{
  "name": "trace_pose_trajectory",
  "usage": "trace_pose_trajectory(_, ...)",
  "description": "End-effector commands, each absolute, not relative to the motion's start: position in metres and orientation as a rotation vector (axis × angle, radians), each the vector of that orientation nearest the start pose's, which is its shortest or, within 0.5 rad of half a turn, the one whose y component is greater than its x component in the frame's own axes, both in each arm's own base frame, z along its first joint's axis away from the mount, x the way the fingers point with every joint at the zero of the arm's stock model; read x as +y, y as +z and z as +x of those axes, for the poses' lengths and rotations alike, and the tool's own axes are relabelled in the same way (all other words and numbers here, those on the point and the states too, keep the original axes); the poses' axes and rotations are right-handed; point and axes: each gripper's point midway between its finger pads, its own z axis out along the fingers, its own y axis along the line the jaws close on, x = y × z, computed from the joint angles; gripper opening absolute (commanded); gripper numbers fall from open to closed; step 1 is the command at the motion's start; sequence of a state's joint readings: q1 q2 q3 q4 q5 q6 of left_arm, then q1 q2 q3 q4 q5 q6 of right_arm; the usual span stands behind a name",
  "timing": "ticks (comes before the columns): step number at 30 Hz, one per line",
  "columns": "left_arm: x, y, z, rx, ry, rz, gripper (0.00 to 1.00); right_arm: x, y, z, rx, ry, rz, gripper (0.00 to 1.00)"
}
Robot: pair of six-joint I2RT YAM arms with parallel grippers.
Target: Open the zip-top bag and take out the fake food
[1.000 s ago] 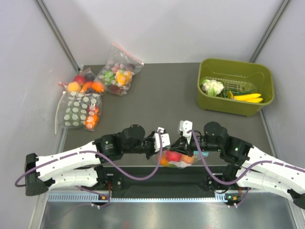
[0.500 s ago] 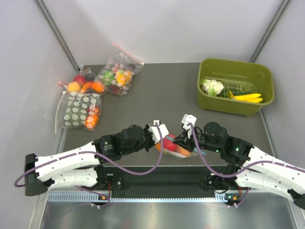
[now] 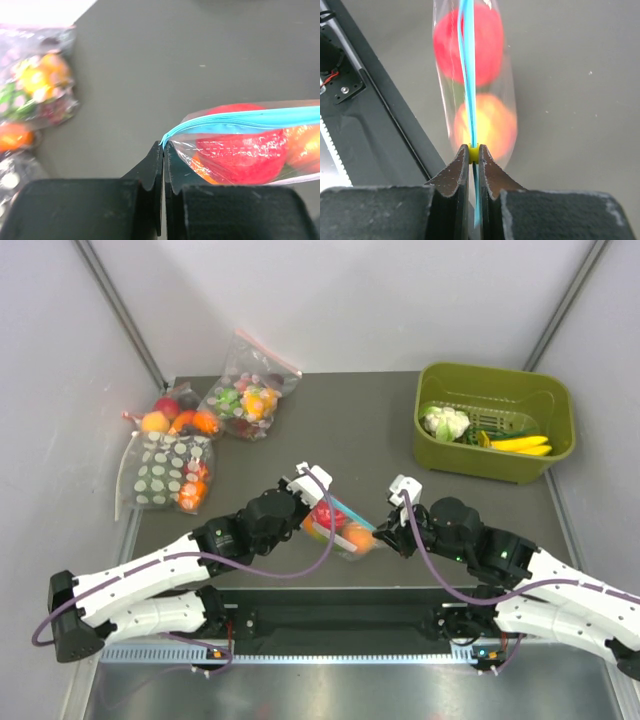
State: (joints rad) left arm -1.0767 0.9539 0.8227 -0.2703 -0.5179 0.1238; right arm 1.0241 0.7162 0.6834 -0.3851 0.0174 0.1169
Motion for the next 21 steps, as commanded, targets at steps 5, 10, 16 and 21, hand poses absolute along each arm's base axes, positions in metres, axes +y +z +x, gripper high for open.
trace_pose_trajectory(5,-0.193,0.25,0.255,1.728,0.044,0.569,0.0,0.223,0.207,0.144,1.9,0.662,-0.827,0.0)
trace_pose_trajectory(10,-0.179,0.253,0.261,1.737,0.096,0.503,0.0,0.217,0.204,0.145,1.927,0.638,-0.798,0.0)
trace_pose_trajectory(16,-0.179,0.25,0.261,1.735,0.101,0.517,0.0,0.215,0.196,0.142,1.951,0.638,-0.797,0.0)
trace_pose_trajectory(21,-0.215,0.238,0.252,1.685,-0.053,0.724,0.0,0.218,0.202,0.144,1.933,0.648,-0.795,0.14)
